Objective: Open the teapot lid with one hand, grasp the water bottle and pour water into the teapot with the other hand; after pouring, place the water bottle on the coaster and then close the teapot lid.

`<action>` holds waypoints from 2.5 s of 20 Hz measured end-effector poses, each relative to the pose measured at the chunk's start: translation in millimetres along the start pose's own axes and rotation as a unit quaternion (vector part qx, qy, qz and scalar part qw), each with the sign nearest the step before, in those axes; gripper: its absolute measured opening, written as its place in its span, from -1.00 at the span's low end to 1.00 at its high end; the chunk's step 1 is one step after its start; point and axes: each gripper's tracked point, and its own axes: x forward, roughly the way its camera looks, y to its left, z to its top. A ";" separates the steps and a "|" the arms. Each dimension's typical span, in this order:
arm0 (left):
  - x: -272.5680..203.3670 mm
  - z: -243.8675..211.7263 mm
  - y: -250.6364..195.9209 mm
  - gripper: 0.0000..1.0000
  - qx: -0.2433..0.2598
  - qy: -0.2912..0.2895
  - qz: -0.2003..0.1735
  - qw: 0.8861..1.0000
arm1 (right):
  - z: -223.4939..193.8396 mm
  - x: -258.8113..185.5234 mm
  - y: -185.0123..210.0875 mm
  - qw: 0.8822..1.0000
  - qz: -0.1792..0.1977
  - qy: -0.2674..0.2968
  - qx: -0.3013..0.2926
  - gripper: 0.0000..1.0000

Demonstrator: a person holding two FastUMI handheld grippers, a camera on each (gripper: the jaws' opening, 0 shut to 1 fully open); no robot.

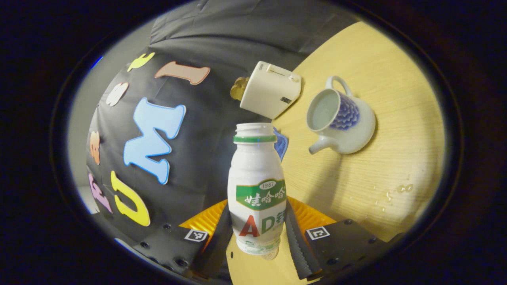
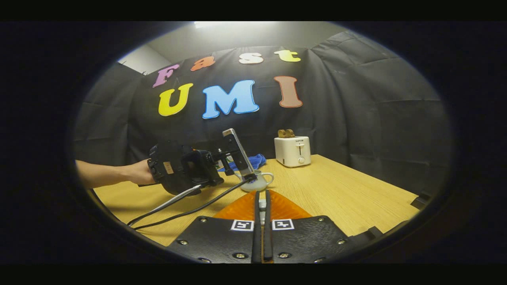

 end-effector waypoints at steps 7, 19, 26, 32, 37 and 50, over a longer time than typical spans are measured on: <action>2.6 10.6 5.3 0.63 0.065 -0.004 -0.002 0.998 | 0.1 0.4 -5.4 1.000 -0.004 -0.001 0.002 -0.95; 1.5 23.2 11.2 0.63 0.165 -0.016 0.011 0.986 | -0.6 0.2 -10.6 1.000 -0.009 -0.002 0.006 -0.95; 2.1 25.1 12.0 0.51 0.201 -0.014 0.011 0.979 | -1.9 -1.1 -12.7 1.000 -0.011 -0.002 0.007 -0.95; 0.2 28.8 10.8 0.63 0.215 -0.018 0.007 0.976 | -3.1 -2.0 -15.4 1.000 -0.014 0.000 0.009 -0.95; -0.1 29.4 10.6 0.63 0.229 -0.021 0.006 0.973 | -3.6 -2.0 -16.0 1.000 -0.015 0.001 0.010 -0.95; -2.8 32.7 9.5 0.63 0.254 -0.024 0.008 0.967 | -5.4 -3.9 -19.0 1.000 -0.017 0.002 0.011 -0.95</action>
